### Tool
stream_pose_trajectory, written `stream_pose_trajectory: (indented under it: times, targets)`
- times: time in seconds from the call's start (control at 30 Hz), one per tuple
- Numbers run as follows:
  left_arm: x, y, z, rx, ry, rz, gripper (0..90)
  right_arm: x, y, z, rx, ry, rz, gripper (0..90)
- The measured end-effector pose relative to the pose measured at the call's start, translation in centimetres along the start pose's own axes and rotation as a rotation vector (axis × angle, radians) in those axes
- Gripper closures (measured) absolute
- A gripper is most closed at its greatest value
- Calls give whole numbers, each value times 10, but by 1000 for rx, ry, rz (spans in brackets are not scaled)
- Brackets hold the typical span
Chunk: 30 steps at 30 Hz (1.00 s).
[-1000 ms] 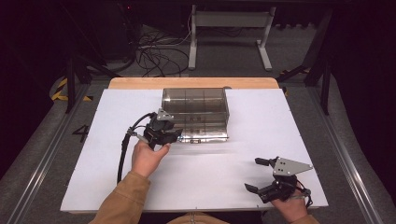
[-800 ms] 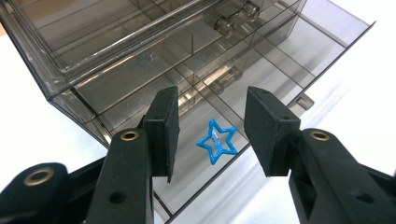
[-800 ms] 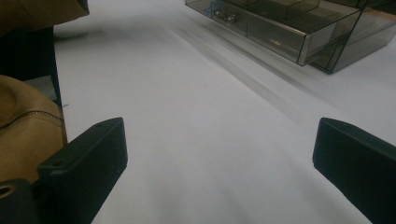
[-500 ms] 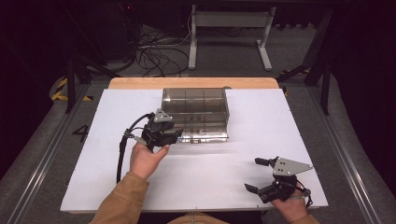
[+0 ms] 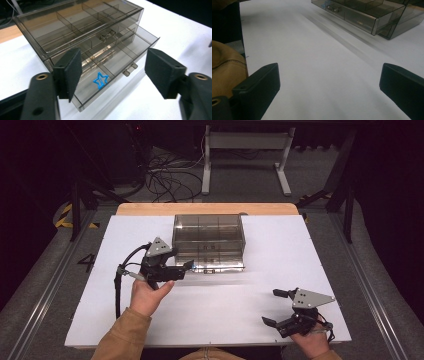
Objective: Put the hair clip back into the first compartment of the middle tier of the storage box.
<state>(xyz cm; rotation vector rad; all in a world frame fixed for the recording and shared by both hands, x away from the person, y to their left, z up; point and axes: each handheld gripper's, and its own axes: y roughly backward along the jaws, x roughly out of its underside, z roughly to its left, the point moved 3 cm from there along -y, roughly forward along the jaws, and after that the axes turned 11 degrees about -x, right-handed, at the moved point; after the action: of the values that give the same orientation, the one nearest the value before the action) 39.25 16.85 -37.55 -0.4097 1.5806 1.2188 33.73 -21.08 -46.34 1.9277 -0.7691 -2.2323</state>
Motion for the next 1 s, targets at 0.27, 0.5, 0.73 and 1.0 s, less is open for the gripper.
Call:
stream_pose_trajectory:
  times: [0.27,0.5,0.73,1.0]
  targets:
    - [13,21,0,25,19,-44,225,0,0,0,1,-1,-2,36]
    - [26,31,4,12,-3,-69,190,0,0,0,3,-2,0,36]
    - [42,38,3,-11,-30,-82,151,0,0,0,3,-4,0,36]
    - [60,46,2,-17,-25,-91,125,0,0,0,2,-3,1,36]
